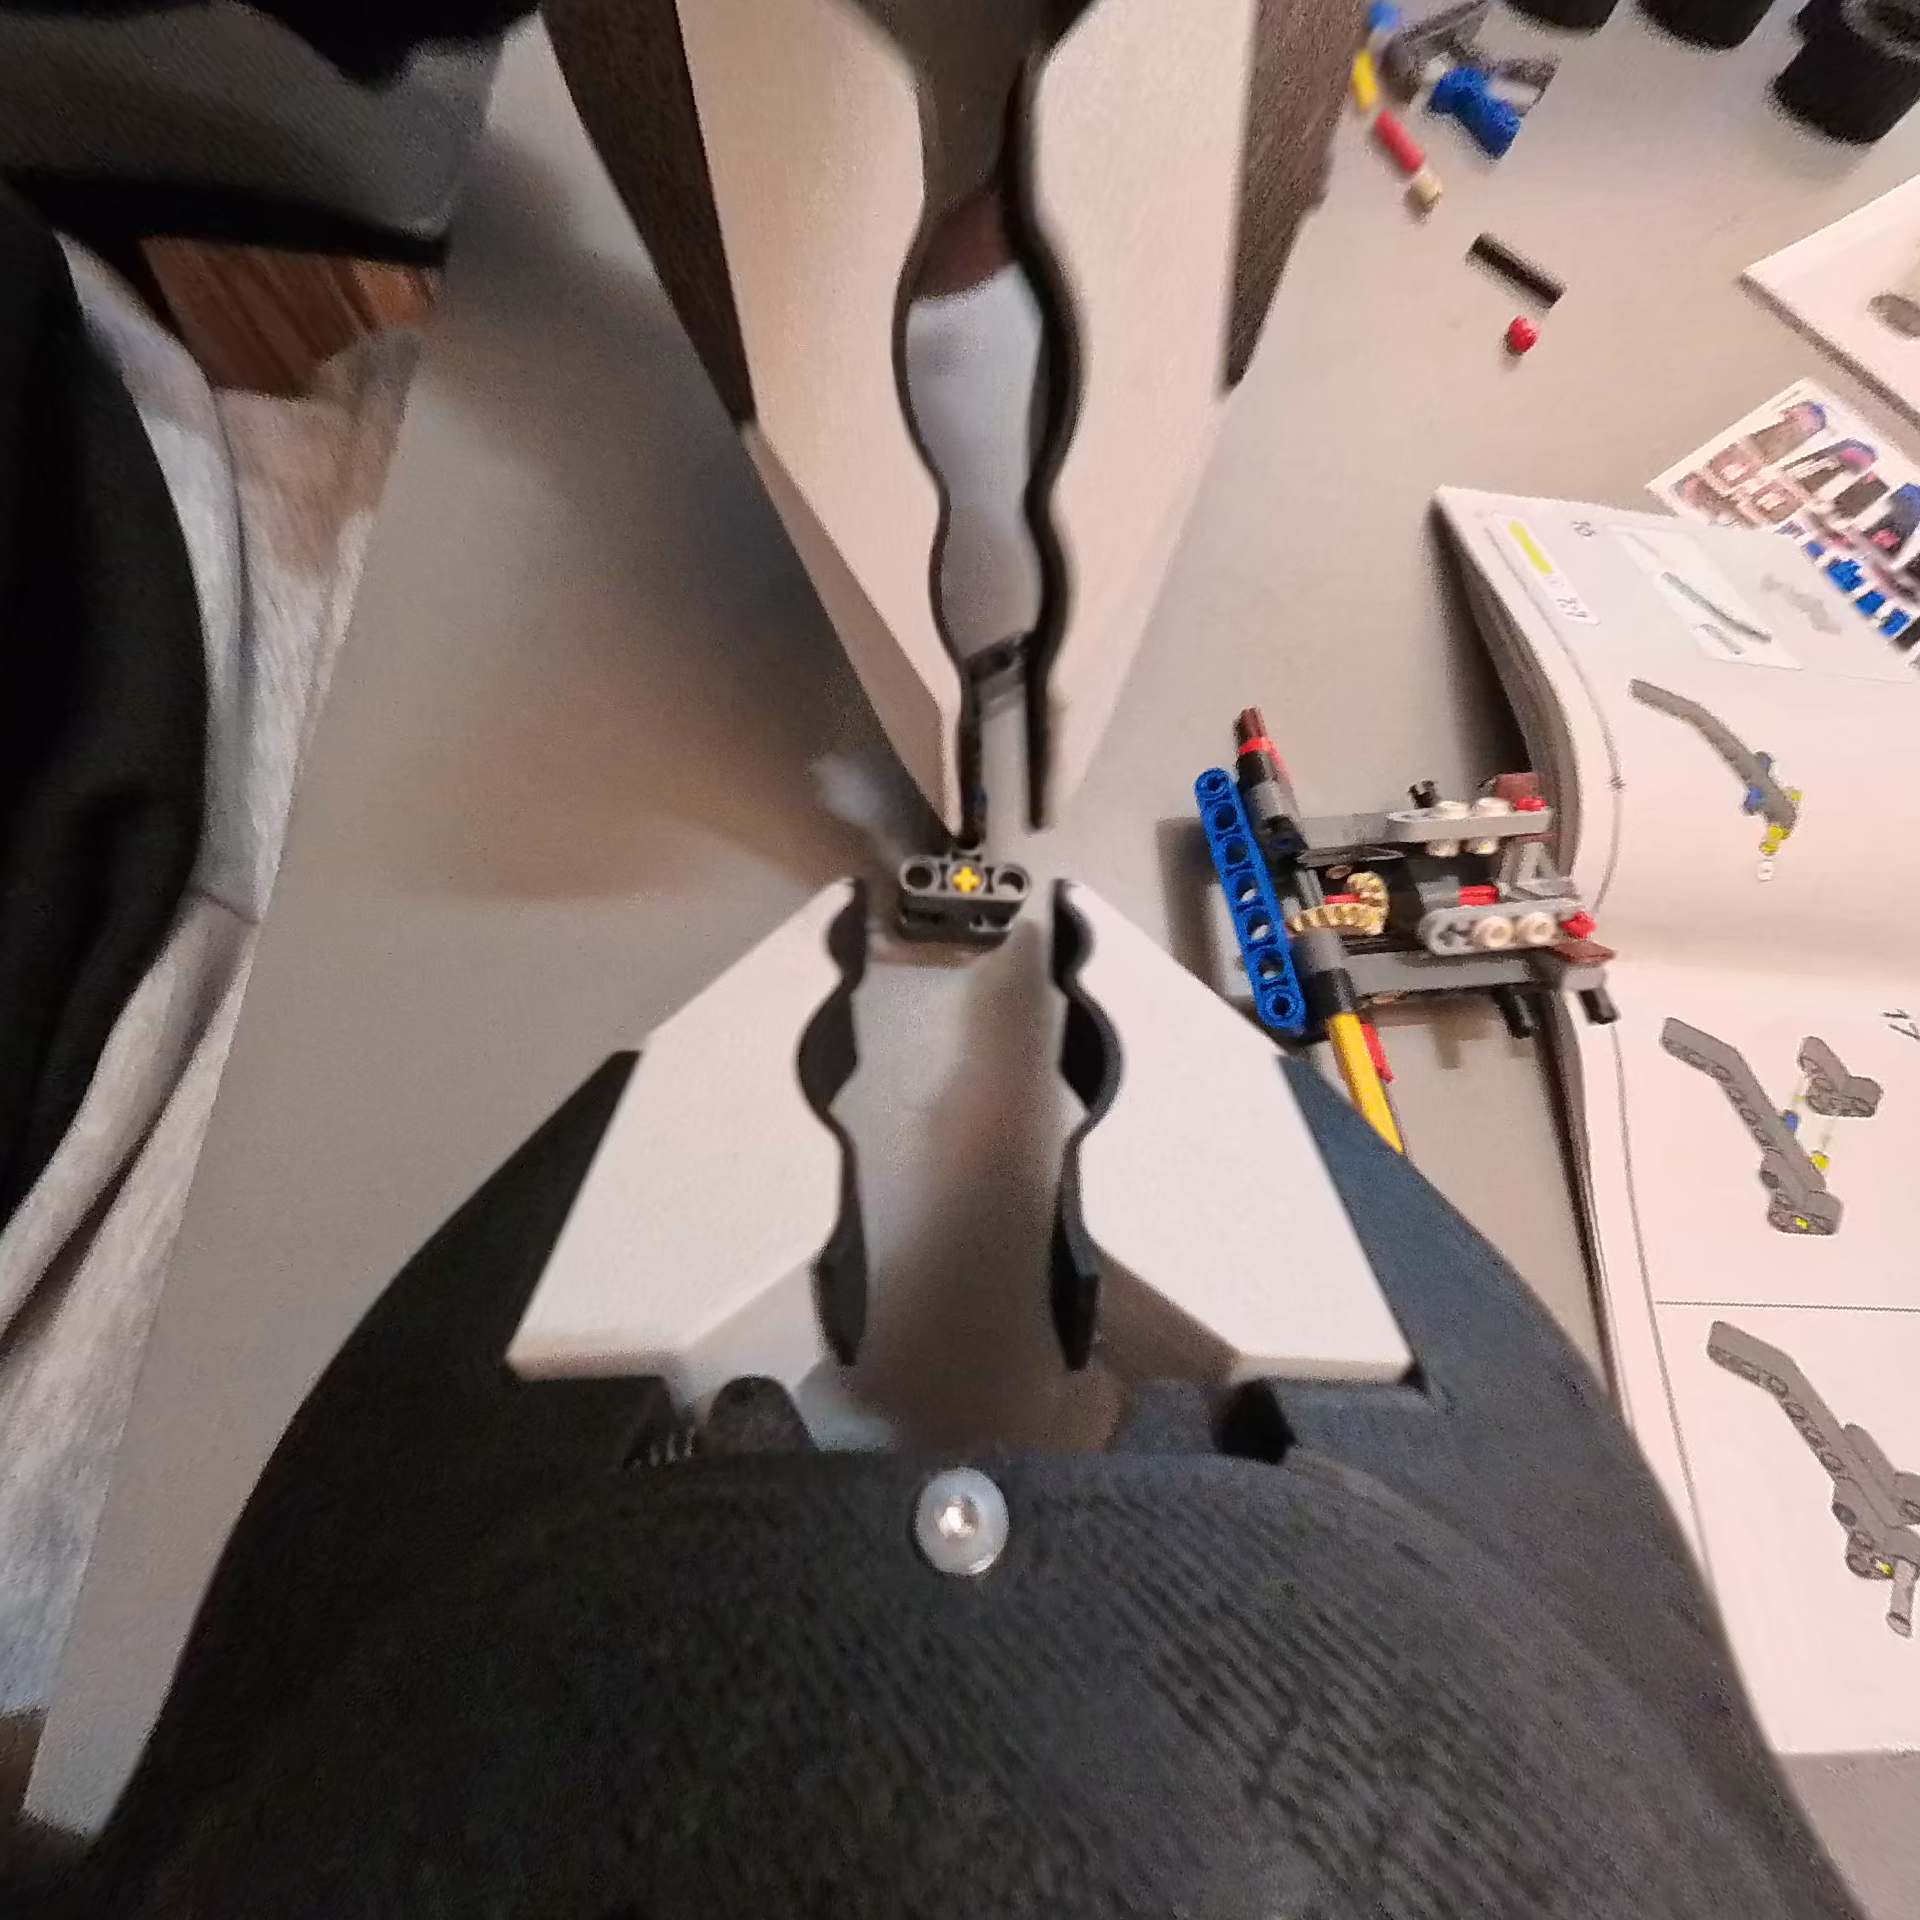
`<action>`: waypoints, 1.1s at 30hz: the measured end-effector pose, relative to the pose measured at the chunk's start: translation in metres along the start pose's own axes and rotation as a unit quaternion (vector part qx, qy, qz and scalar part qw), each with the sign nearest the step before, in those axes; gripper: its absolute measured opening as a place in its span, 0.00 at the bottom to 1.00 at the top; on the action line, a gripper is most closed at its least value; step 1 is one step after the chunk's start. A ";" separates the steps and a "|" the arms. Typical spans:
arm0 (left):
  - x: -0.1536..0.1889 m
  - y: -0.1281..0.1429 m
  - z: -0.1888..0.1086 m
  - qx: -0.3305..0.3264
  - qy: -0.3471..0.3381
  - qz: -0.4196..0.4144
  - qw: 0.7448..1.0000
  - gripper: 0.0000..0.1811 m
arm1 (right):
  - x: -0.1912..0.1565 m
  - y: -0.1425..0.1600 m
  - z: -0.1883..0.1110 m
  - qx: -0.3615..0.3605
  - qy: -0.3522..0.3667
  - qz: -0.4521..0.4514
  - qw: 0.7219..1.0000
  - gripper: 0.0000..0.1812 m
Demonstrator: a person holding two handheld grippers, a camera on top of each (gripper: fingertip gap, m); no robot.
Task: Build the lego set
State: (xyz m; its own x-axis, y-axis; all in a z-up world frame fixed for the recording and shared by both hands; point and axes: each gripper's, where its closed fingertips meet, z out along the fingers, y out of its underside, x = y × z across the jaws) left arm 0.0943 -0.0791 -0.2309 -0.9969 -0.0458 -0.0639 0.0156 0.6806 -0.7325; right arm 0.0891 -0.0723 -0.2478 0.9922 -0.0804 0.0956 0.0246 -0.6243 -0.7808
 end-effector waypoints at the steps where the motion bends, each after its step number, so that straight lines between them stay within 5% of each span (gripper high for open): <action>1: -0.001 -0.003 -0.003 0.007 -0.007 0.000 1.000 0.08 | -0.001 0.004 0.002 -0.013 0.001 -0.008 1.000 0.26; 7: 0.001 0.011 -0.001 -0.075 -0.040 0.070 0.994 0.18 | 0.001 -0.004 -0.007 0.025 0.007 -0.007 1.000 0.30; 11: 0.004 0.015 0.013 -0.095 -0.024 0.077 0.992 0.04 | 0.000 0.001 -0.008 0.014 0.004 -0.009 1.000 0.28; 17: 0.009 0.014 0.006 -0.059 0.064 -0.051 0.995 0.02 | 0.004 0.006 -0.011 0.008 0.031 -0.040 0.999 0.31; 24: 0.020 -0.011 -0.030 0.056 0.274 -0.281 0.918 0.03 | 0.006 -0.025 -0.019 0.086 0.088 -0.140 0.982 0.33; 33: 0.045 -0.018 -0.035 0.063 0.400 -0.282 0.870 0.02 | -0.020 -0.051 -0.015 0.143 0.030 -0.155 0.977 0.21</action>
State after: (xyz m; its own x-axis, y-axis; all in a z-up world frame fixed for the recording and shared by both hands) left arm 0.0467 -0.0680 -0.1970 -0.5837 0.2114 0.7840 -0.5345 0.6267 -0.5670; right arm 0.0662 -0.0505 -0.2009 0.9231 0.0274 0.3835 0.3641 -0.3831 -0.8489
